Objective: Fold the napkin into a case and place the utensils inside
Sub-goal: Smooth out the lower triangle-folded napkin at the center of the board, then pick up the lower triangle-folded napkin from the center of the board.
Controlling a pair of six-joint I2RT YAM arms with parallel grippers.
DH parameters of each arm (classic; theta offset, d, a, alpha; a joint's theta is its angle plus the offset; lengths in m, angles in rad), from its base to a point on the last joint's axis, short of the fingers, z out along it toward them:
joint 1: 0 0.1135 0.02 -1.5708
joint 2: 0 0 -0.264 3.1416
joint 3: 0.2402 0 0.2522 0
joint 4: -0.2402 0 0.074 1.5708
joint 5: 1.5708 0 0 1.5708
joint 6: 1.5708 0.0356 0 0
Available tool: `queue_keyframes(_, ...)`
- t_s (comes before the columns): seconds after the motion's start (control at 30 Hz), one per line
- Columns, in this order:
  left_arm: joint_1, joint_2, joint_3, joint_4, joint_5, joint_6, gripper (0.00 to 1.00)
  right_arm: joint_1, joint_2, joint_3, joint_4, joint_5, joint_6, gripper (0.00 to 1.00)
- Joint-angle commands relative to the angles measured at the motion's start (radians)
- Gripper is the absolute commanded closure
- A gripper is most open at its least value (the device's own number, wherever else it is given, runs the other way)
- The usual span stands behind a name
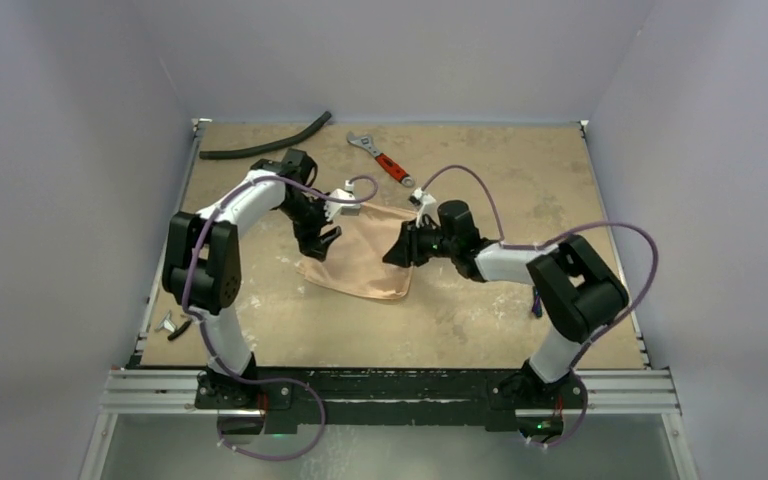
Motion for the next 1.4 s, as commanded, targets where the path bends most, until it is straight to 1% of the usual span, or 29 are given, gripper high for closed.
queue_keyframes(0.0, -0.027, -0.128, 0.01, -0.037, 0.074, 0.192, 0.28, 0.002, -0.185, 0.066, -0.142, 0.091, -0.149, 0.58)
queue_keyframes(0.1, -0.024, -0.161, 0.069, 0.001, 0.107, 0.13, 0.26, 0.002, -0.267, 0.093, -0.218, 0.176, -0.238, 0.45)
queue_keyframes(0.13, -0.019, -0.169, 0.097, 0.005, 0.128, 0.111, 0.25, 0.002, -0.29, 0.102, -0.228, 0.203, -0.259, 0.37)
queue_keyframes(0.17, -0.012, -0.178, 0.122, 0.005, 0.155, 0.103, 0.24, 0.002, -0.312, 0.107, -0.228, 0.212, -0.27, 0.24)
queue_keyframes(0.2, -0.008, -0.184, 0.138, -0.002, 0.179, 0.107, 0.24, 0.0, -0.333, 0.103, -0.22, 0.226, -0.232, 0.05)
queue_keyframes(0.23, -0.007, -0.189, 0.141, -0.025, 0.192, 0.141, 0.23, -0.003, -0.351, 0.094, -0.184, 0.32, -0.168, 0.02)
queue_keyframes(0.27, -0.007, -0.198, 0.129, -0.051, 0.204, 0.19, 0.23, -0.013, -0.357, 0.096, -0.183, 0.326, -0.152, 0.02)
queue_keyframes(0.33, -0.016, -0.219, 0.066, -0.08, 0.19, 0.291, 0.24, -0.025, -0.338, 0.136, -0.209, 0.271, -0.155, 0.02)
queue_keyframes(0.37, -0.021, -0.233, 0.021, -0.08, 0.172, 0.346, 0.25, -0.026, -0.321, 0.169, -0.244, 0.253, -0.172, 0.02)
queue_keyframes(0.4, -0.023, -0.254, -0.033, -0.07, 0.159, 0.401, 0.26, -0.026, -0.3, 0.213, -0.301, 0.267, -0.202, 0.02)
queue_keyframes(0.47, -0.025, -0.311, -0.16, 0.017, 0.134, 0.474, 0.26, -0.026, -0.272, 0.268, -0.408, 0.321, -0.256, 0.02)
queue_keyframes(0.5, -0.029, -0.338, -0.227, 0.061, 0.12, 0.503, 0.26, -0.026, -0.287, 0.268, -0.429, 0.366, -0.275, 0.02)
queue_keyframes(0.6, -0.04, -0.383, -0.369, 0.155, 0.073, 0.592, 0.26, -0.026, -0.429, 0.187, -0.364, 0.526, -0.273, 0.02)
queue_keyframes(0.67, -0.047, -0.374, -0.413, 0.188, 0.043, 0.632, 0.26, -0.028, -0.516, 0.123, -0.3, 0.61, -0.251, 0.02)
queue_keyframes(0.7, -0.051, -0.363, -0.43, 0.199, 0.022, 0.65, 0.27, -0.029, -0.54, 0.099, -0.281, 0.61, -0.264, 0.02)
queue_keyframes(0.77, -0.053, -0.337, -0.438, 0.218, 0.003, 0.669, 0.28, -0.029, -0.552, 0.084, -0.271, 0.523, -0.354, 0.02)
queue_keyframes(0.8, -0.055, -0.314, -0.438, 0.22, -0.009, 0.679, 0.29, -0.028, -0.546, 0.086, -0.273, 0.494, -0.429, 0.02)
queue_keyframes(0.87, -0.062, -0.281, -0.437, 0.231, -0.042, 0.69, 0.31, -0.008, -0.527, 0.098, -0.335, 0.369, -0.589, 0.02)
queue_keyframes(0.9, -0.064, -0.266, -0.438, 0.233, -0.061, 0.703, 0.33, 0.009, -0.522, 0.1, -0.371, 0.341, -0.656, 0.02)
queue_keyframes(0.97, -0.064, -0.244, -0.44, 0.25, -0.088, 0.711, 0.37, 0.058, -0.514, 0.103, -0.437, 0.362, -0.792, 0.02)
queue_keyframes(1.03, -0.063, -0.229, -0.444, 0.266, -0.104, 0.711, 0.38, 0.086, -0.502, 0.106, -0.492, 0.378, -0.882, 0.02)
queue_keyframes(1.1, -0.059, -0.219, -0.452, 0.294, -0.103, 0.697, 0.39, 0.094, -0.5, 0.088, -0.498, 0.379, -0.912, 0.02)
queue_keyframes(1.2, -0.056, -0.208, -0.463, 0.336, -0.091, 0.669, 0.41, 0.106, -0.516, 0.011, -0.431, 0.332, -0.922, 0.02)
queue_keyframes(1.3, -0.056, -0.175, -0.463, 0.354, -0.087, 0.65, 0.5, 0.154, -0.473, -0.019, -0.401, 0.294, -0.935, 0.02)
queue_keyframes(1.37, -0.056, -0.157, -0.453, 0.348, -0.077, 0.635, 0.58, 0.189, -0.407, -0.009, -0.412, 0.284, -0.947, 0.02)
